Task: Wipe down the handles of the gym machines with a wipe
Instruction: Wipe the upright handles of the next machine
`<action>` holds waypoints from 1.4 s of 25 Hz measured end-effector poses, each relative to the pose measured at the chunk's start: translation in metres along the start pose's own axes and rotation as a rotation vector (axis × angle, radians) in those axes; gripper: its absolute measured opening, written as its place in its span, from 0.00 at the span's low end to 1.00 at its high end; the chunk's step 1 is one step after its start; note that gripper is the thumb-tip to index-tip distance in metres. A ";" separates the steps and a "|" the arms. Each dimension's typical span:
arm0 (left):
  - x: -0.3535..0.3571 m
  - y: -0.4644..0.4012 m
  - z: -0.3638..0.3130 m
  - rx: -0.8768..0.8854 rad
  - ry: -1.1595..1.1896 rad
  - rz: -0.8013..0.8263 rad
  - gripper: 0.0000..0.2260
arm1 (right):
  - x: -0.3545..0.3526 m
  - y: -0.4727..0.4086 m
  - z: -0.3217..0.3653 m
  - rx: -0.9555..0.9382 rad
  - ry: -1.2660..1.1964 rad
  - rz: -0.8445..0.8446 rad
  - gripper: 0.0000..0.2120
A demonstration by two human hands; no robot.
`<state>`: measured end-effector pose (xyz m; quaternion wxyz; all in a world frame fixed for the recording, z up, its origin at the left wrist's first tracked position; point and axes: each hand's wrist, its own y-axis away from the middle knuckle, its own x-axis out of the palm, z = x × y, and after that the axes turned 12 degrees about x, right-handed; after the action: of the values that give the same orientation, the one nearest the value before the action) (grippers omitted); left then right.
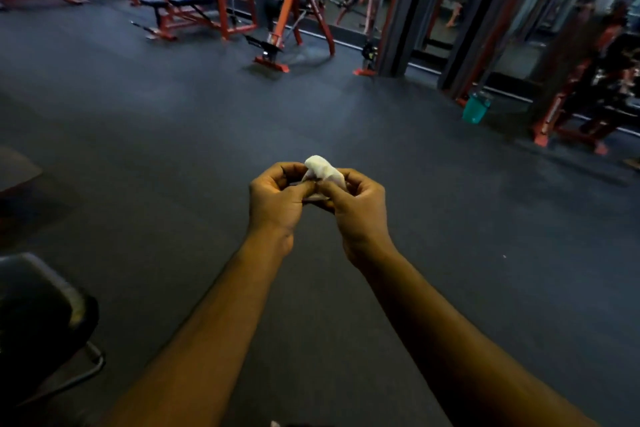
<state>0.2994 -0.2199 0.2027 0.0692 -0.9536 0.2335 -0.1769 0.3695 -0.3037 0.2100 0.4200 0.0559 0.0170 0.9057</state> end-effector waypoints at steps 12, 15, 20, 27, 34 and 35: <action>-0.101 -0.343 0.051 0.161 -0.153 -0.413 0.06 | 0.229 -0.353 0.006 0.018 0.002 0.476 0.07; -0.147 -0.408 0.045 0.210 -0.220 -0.549 0.06 | 0.308 -0.412 0.010 -0.003 0.027 0.654 0.07; -0.248 -0.469 0.016 0.288 -0.340 -0.923 0.06 | 0.461 -0.462 0.011 0.030 0.132 1.095 0.05; -0.404 -0.495 -0.001 0.393 -0.427 -1.305 0.09 | 0.657 -0.444 -0.031 0.064 0.167 1.464 0.06; -0.593 -0.548 -0.066 0.511 -0.431 -1.517 0.08 | 0.884 -0.405 -0.034 0.003 0.220 1.681 0.07; -0.621 -0.556 -0.078 0.523 -0.434 -1.534 0.08 | 0.917 -0.399 -0.032 0.001 0.221 1.701 0.07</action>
<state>-0.0091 0.5583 0.2046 0.1918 -0.8141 -0.5469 -0.0359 0.0806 0.6547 0.2266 -0.4060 -0.0388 0.0106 0.9130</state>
